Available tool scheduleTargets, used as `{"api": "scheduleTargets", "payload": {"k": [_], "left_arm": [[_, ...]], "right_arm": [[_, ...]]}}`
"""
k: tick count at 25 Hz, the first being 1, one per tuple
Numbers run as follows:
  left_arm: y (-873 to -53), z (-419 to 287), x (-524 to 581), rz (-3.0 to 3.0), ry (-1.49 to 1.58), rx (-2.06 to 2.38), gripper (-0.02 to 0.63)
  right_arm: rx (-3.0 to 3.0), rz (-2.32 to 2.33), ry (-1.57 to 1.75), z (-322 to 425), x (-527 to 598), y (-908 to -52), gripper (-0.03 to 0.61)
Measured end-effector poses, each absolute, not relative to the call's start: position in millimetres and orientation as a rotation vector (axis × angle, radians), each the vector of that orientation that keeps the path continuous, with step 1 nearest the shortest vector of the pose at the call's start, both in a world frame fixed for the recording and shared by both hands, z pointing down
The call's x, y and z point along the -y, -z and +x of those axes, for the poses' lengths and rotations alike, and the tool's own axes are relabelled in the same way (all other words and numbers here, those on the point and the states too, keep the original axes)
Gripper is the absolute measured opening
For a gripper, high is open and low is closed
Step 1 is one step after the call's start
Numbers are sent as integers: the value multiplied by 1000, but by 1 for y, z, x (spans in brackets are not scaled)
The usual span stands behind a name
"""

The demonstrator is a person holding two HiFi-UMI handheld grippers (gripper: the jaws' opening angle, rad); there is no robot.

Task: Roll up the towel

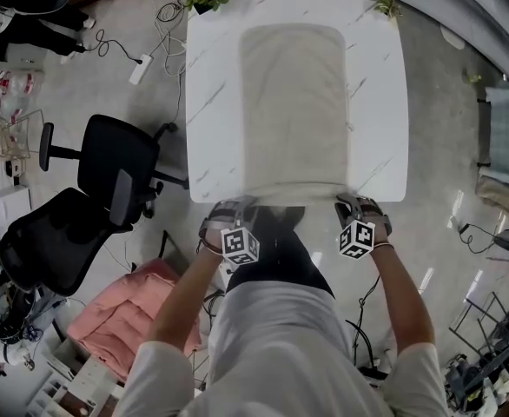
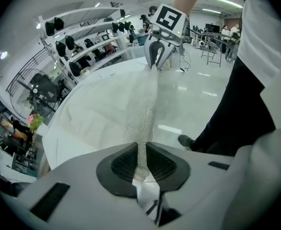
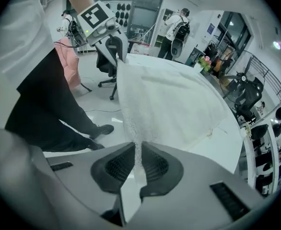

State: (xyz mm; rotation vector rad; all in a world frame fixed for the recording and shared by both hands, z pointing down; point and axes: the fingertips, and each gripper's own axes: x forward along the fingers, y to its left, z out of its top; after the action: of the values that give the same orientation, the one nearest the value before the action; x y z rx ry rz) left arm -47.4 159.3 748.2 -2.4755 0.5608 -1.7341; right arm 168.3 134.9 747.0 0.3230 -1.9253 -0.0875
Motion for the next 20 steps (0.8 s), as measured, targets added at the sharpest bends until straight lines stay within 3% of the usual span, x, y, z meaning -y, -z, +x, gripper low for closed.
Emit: {"api": "scheduleTargets", "payload": {"k": [11, 20], "left_arm": [[-730, -48, -210, -2695, 1846, -280, 55], [-720, -48, -185, -2817, 1922, 45, 55]], "right_arm": [[1934, 130, -101, 169, -190, -729, 40], [1904, 81, -308, 169, -150, -718, 52]]}}
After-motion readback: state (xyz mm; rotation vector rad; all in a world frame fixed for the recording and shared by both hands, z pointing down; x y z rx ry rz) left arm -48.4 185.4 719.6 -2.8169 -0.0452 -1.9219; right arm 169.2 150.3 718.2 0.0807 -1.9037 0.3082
